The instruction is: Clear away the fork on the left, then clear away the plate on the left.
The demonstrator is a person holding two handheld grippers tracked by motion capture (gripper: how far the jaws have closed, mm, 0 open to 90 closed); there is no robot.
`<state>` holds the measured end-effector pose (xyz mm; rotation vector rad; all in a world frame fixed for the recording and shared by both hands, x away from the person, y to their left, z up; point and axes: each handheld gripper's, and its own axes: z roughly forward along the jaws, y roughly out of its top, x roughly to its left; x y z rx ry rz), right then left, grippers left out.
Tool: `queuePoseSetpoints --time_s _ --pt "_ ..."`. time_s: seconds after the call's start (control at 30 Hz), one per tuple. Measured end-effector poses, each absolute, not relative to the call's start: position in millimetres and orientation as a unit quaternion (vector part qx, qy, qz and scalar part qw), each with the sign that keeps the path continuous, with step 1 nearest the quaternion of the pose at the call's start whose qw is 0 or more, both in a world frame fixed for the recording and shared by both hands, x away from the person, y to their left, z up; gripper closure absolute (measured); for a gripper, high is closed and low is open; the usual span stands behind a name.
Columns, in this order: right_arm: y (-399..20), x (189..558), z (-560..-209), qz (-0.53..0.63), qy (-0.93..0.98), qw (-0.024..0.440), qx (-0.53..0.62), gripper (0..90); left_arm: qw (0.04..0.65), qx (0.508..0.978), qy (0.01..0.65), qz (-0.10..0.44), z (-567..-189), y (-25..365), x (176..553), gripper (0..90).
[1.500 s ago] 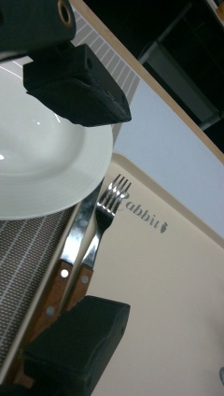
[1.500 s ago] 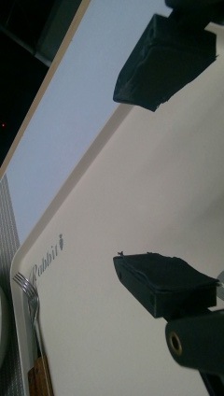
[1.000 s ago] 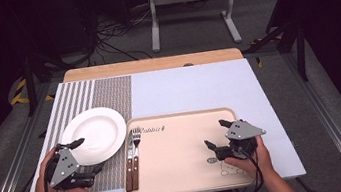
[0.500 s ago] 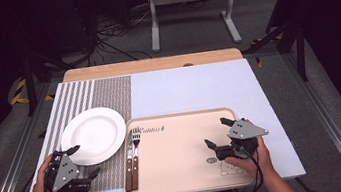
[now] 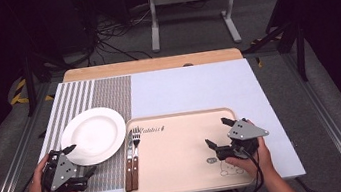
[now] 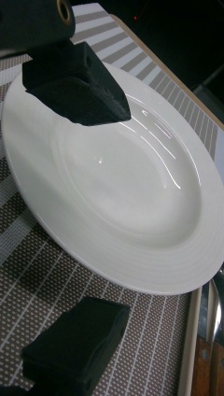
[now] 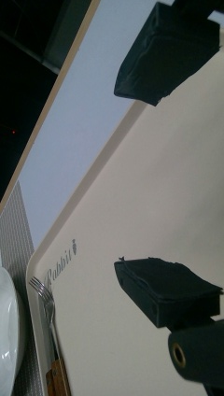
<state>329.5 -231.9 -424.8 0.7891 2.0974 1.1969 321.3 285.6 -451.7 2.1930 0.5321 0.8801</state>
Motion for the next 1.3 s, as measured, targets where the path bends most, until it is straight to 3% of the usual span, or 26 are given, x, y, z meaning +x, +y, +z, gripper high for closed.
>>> queuePoseSetpoints --time_s 0.47,0.57,0.63,0.77,0.8,0.83,0.87,0.9,1.0,1.03,1.3 --pt "-232 327 -428 0.442 0.794 0.293 0.298 15.4 0.283 0.871 0.198 0.349 -460 311 339 10.1" --pt "-232 326 -428 0.439 0.796 0.296 0.295 15.4 0.235 0.871 0.195 0.385 -462 307 348 12.6" --pt "-233 326 -429 0.44 0.795 0.292 0.298 15.4 0.216 0.875 0.175 0.396 -466 305 352 20.5" --pt "-231 326 -430 0.437 0.797 0.292 0.297 15.4 0.207 0.877 0.162 0.402 -465 303 356 18.8" --pt "-230 327 -431 0.434 0.799 0.292 0.296 15.4 0.203 0.877 0.16 0.404 -466 302 356 25.2" --pt "-230 327 -431 0.434 0.799 0.292 0.296 15.4 0.198 0.88 0.147 0.405 -465 300 357 25.2" --pt "-230 328 -431 0.432 0.8 0.288 0.299 15.4 0.181 0.887 0.14 0.402 -464 296 356 37.4" --pt "-230 328 -431 0.432 0.8 0.288 0.299 15.4 0.165 0.893 0.123 0.401 -463 293 356 37.4" --pt "-228 329 -433 0.428 0.805 0.284 0.298 15.4 0.125 0.902 0.078 0.406 -465 281 352 55.4" --pt "-227 330 -434 0.425 0.806 0.284 0.297 15.4 0.123 0.904 0.079 0.403 -467 279 351 65.7" --pt "-229 329 -435 0.421 0.806 0.287 0.3 15.4 0.082 0.896 0.031 0.435 -472 262 352 74.3"
